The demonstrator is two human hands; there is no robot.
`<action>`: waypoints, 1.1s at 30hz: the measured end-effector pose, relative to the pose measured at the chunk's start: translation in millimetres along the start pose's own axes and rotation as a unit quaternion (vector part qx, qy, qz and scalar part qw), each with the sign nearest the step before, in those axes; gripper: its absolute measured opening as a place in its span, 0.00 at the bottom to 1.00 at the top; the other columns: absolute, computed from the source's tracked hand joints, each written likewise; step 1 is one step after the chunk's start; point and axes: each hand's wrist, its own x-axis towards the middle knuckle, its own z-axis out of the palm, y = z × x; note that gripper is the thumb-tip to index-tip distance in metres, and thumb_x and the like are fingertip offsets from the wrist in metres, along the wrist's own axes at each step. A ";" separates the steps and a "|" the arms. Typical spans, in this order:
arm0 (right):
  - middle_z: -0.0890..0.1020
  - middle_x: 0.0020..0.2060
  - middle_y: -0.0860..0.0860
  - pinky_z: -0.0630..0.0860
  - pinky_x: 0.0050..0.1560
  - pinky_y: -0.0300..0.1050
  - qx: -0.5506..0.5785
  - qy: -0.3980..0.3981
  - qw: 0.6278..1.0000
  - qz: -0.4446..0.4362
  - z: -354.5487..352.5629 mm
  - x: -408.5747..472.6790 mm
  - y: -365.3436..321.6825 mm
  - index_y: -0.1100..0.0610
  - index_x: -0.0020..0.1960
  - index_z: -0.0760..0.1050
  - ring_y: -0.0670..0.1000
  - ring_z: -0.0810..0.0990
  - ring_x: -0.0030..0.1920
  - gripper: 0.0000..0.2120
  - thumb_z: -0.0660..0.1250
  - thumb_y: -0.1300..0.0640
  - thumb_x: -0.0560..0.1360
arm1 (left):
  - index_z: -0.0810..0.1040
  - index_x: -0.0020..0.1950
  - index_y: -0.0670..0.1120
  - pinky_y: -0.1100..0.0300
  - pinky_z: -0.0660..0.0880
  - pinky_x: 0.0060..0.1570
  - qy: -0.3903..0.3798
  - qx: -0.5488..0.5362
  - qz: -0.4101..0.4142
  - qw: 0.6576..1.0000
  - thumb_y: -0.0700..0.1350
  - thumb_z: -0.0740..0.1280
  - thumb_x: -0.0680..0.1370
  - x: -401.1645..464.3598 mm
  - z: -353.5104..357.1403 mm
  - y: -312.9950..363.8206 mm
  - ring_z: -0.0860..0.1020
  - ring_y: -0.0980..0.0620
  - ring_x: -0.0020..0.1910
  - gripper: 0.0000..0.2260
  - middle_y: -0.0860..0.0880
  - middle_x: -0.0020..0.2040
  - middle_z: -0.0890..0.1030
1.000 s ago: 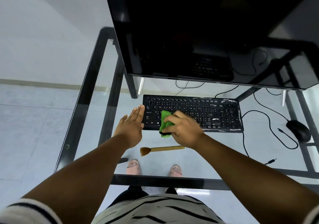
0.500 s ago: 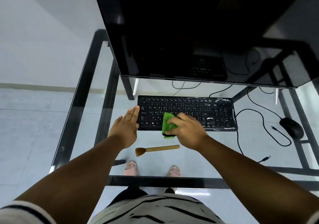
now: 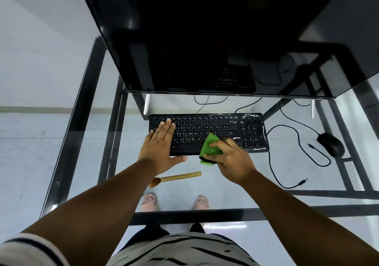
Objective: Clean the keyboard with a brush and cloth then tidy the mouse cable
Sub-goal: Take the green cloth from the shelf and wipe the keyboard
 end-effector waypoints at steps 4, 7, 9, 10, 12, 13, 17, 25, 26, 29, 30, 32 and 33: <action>0.80 0.55 0.46 0.80 0.37 0.49 0.018 0.030 0.998 0.051 -1.6 -20.1 19.1 0.43 0.52 0.84 0.54 0.74 0.50 0.21 0.72 0.64 0.67 | 0.37 0.79 0.49 0.54 0.40 0.75 -0.005 0.030 -0.008 1.000 0.70 0.62 0.72 1.4 2.4 1.0 0.36 0.54 0.77 0.49 0.53 0.79 0.34; 0.79 0.55 0.47 0.79 0.38 0.47 0.020 0.047 0.998 0.045 0.5 -14.0 10.1 0.42 0.55 0.83 0.54 0.73 0.49 0.21 0.72 0.63 0.68 | 0.37 0.79 0.49 0.54 0.41 0.75 0.000 0.031 -0.011 0.999 0.70 0.63 0.72 0.9 2.6 1.9 0.36 0.54 0.77 0.49 0.54 0.79 0.35; 0.79 0.55 0.48 0.78 0.39 0.45 0.010 0.040 0.999 0.018 3.2 -3.7 -1.5 0.42 0.56 0.82 0.54 0.73 0.48 0.21 0.72 0.62 0.68 | 0.38 0.79 0.49 0.54 0.41 0.76 0.001 0.030 -0.017 0.999 0.69 0.64 0.71 1.6 2.4 3.6 0.36 0.54 0.77 0.50 0.54 0.79 0.35; 0.79 0.56 0.48 0.77 0.39 0.45 0.001 0.033 0.999 0.005 4.4 0.4 -5.4 0.41 0.56 0.82 0.54 0.73 0.48 0.21 0.71 0.62 0.68 | 0.39 0.79 0.49 0.54 0.42 0.76 0.001 0.028 -0.021 0.999 0.69 0.64 0.71 1.8 2.0 4.3 0.37 0.54 0.78 0.50 0.54 0.79 0.36; 0.79 0.56 0.48 0.78 0.38 0.46 -0.012 0.023 1.000 -0.011 4.3 2.1 -4.0 0.42 0.55 0.82 0.54 0.73 0.48 0.21 0.71 0.62 0.67 | 0.39 0.79 0.49 0.54 0.42 0.76 0.002 0.028 -0.025 0.999 0.69 0.65 0.71 2.2 2.0 5.4 0.37 0.54 0.78 0.50 0.54 0.79 0.36; 0.79 0.55 0.48 0.79 0.38 0.47 -0.018 0.021 1.000 -0.015 3.9 -0.4 0.4 0.42 0.54 0.83 0.55 0.74 0.48 0.21 0.71 0.63 0.67 | 0.39 0.79 0.50 0.54 0.42 0.76 0.002 0.029 -0.026 0.999 0.69 0.65 0.71 2.4 2.1 5.5 0.37 0.54 0.78 0.50 0.54 0.79 0.36; 0.79 0.55 0.48 0.79 0.37 0.50 -0.029 0.027 0.999 -0.001 0.9 -17.0 21.8 0.43 0.52 0.84 0.53 0.71 0.49 0.19 0.72 0.62 0.67 | 0.39 0.80 0.50 0.54 0.42 0.75 0.005 0.025 -0.028 0.999 0.68 0.66 0.71 2.5 2.2 6.8 0.38 0.54 0.78 0.50 0.54 0.79 0.37; 0.79 0.55 0.48 0.77 0.41 0.47 -0.043 0.028 0.996 -0.069 9.4 12.1 -11.7 0.39 0.57 0.81 0.54 0.74 0.50 0.19 0.69 0.59 0.71 | 0.40 0.80 0.50 0.54 0.43 0.76 0.008 0.019 -0.032 0.999 0.68 0.68 0.70 2.4 1.8 8.1 0.39 0.54 0.78 0.51 0.54 0.80 0.38; 0.79 0.56 0.47 0.77 0.42 0.47 -0.046 0.027 0.996 -0.070 10.7 14.2 -14.1 0.39 0.57 0.81 0.54 0.74 0.50 0.19 0.69 0.59 0.71 | 0.40 0.80 0.50 0.54 0.43 0.76 0.008 0.020 -0.034 0.999 0.68 0.67 0.70 2.1 1.8 8.3 0.39 0.54 0.78 0.51 0.54 0.79 0.38; 0.79 0.56 0.47 0.76 0.43 0.47 -0.052 0.035 0.996 -0.056 11.0 5.6 -6.8 0.40 0.56 0.81 0.54 0.74 0.49 0.20 0.68 0.60 0.71 | 0.40 0.80 0.50 0.54 0.43 0.76 0.009 0.017 -0.035 0.999 0.68 0.67 0.70 1.6 1.7 8.4 0.38 0.55 0.78 0.51 0.54 0.79 0.37; 0.79 0.55 0.47 0.77 0.43 0.47 -0.052 0.043 0.997 -0.042 10.1 -1.4 -0.9 0.40 0.55 0.82 0.54 0.74 0.48 0.20 0.70 0.61 0.70 | 0.40 0.80 0.50 0.54 0.43 0.76 0.008 0.017 -0.035 0.999 0.68 0.67 0.70 1.6 1.6 8.2 0.38 0.55 0.78 0.51 0.54 0.79 0.37; 0.79 0.54 0.47 0.77 0.41 0.46 -0.049 0.060 0.997 0.002 7.2 -18.4 13.4 0.41 0.53 0.83 0.54 0.73 0.47 0.20 0.72 0.62 0.67 | 0.39 0.80 0.50 0.54 0.43 0.76 0.005 0.022 -0.037 0.999 0.68 0.67 0.70 1.4 1.7 8.8 0.38 0.55 0.78 0.50 0.54 0.79 0.37; 0.80 0.53 0.47 0.77 0.39 0.45 -0.044 0.068 0.996 0.027 5.3 -26.6 20.2 0.41 0.52 0.83 0.54 0.73 0.47 0.20 0.73 0.62 0.67 | 0.39 0.80 0.50 0.54 0.42 0.76 0.005 0.025 -0.037 0.999 0.68 0.66 0.71 1.2 2.2 9.2 0.37 0.55 0.78 0.50 0.54 0.79 0.36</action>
